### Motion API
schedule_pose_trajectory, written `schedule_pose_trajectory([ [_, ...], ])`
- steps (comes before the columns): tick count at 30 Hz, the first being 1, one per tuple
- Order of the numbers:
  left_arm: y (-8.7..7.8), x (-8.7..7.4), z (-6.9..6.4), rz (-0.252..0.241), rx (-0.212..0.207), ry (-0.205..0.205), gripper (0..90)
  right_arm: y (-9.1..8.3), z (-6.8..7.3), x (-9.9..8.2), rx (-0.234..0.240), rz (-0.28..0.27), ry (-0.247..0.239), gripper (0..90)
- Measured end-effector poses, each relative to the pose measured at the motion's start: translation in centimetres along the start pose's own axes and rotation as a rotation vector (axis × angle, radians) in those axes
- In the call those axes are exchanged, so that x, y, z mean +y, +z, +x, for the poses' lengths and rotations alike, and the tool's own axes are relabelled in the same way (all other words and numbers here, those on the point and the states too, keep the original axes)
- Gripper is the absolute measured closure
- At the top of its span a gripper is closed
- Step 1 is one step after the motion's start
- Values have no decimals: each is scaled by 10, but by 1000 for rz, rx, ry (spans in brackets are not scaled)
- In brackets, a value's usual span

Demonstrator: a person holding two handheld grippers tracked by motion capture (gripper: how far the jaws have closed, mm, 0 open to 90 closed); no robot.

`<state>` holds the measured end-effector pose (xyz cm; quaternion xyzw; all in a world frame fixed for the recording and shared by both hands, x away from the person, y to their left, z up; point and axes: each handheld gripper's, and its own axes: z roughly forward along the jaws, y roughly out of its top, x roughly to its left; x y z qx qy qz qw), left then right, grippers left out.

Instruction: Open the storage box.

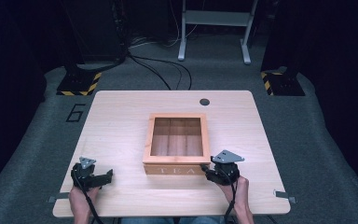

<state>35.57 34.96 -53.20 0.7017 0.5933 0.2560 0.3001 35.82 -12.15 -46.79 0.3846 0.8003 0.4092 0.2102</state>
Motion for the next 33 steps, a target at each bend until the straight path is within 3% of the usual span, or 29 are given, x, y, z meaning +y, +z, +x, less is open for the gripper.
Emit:
schedule_pose_trajectory([
  [7,0,0,0,-2,0,0,23,-2,-1,4,-13,-28,-18,505],
  [11,0,0,0,-2,0,0,23,0,3,7,-56,-31,-34,502],
  [16,0,0,0,0,0,0,23,1,2,11,-75,-50,-46,453],
  [26,0,0,0,-1,0,0,23,-1,1,24,-110,-77,-119,389],
  [33,0,0,0,0,0,0,23,3,-1,32,-119,-92,-100,364],
])
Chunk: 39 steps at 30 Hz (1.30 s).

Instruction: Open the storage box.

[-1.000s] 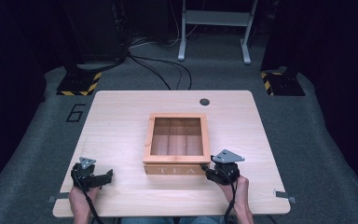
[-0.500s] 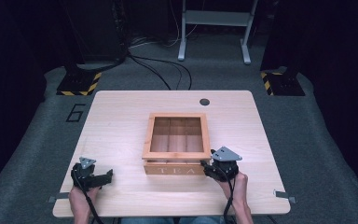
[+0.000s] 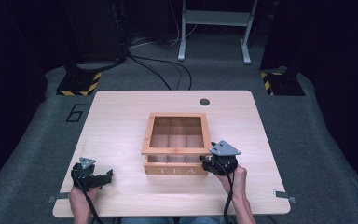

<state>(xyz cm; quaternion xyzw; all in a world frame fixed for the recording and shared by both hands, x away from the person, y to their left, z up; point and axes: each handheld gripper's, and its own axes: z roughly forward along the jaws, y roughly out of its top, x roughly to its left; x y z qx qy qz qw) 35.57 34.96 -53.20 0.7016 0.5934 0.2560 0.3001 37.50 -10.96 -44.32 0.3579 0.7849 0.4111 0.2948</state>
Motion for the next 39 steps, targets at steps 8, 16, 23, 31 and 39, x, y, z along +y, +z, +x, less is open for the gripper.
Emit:
schedule_pose_trajectory([
  [8,0,0,0,0,0,0,23,3,-2,7,-44,-70,-20,387],
  [16,0,0,0,0,0,0,22,4,-7,14,-59,-111,-30,430],
  [23,0,0,0,0,0,-1,23,7,-16,22,-41,-158,-45,423],
  [31,0,0,0,0,0,-1,23,9,-23,31,-56,-163,-60,502],
  [39,0,0,0,0,0,-1,23,8,-30,47,-52,-149,-60,517],
])
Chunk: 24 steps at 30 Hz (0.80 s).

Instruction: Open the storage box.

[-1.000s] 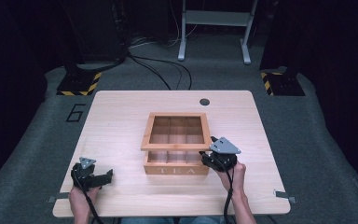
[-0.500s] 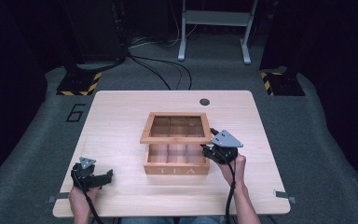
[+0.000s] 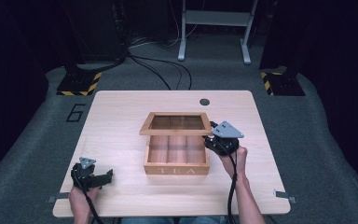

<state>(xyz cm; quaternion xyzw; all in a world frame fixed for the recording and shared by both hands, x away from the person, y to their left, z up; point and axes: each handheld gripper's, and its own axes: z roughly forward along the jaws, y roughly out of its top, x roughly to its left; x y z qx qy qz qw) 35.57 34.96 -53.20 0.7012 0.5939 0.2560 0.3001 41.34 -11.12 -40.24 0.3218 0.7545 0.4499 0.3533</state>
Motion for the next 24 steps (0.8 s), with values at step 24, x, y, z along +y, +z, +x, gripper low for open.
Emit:
schedule_pose_trajectory([
  [24,0,0,0,-1,1,6,22,11,-30,38,73,98,62,544],
])
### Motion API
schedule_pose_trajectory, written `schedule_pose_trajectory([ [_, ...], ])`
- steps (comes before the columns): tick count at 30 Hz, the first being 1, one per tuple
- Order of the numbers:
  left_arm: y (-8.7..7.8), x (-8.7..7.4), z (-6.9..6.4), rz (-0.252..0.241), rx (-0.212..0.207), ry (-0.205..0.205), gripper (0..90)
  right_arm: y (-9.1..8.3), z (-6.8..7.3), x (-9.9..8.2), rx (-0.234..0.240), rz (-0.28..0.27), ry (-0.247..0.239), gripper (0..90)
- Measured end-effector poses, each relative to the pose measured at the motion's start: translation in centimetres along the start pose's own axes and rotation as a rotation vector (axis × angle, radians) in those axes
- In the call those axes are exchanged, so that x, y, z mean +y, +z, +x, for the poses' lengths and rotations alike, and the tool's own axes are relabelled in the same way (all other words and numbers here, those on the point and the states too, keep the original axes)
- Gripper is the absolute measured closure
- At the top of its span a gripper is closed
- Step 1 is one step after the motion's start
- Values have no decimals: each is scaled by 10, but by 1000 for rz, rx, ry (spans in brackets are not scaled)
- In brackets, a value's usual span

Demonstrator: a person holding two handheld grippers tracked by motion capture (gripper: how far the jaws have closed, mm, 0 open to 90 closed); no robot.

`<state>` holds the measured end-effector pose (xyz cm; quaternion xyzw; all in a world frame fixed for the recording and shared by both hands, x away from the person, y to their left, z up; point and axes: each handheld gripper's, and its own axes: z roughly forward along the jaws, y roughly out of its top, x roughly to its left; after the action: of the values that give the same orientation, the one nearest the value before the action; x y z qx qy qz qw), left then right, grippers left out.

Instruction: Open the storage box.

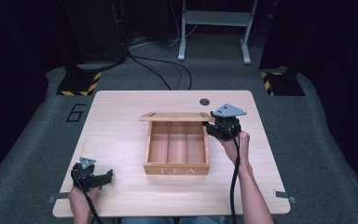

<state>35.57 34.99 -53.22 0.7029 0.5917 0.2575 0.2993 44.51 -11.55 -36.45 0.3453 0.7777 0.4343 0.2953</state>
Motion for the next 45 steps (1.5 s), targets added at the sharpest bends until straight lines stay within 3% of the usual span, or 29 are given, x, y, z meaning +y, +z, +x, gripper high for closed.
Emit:
schedule_pose_trajectory([
  [14,0,0,0,1,0,0,22,5,-9,14,3,27,19,558],
  [45,0,0,0,1,1,1,23,5,-9,14,0,26,16,558],
])
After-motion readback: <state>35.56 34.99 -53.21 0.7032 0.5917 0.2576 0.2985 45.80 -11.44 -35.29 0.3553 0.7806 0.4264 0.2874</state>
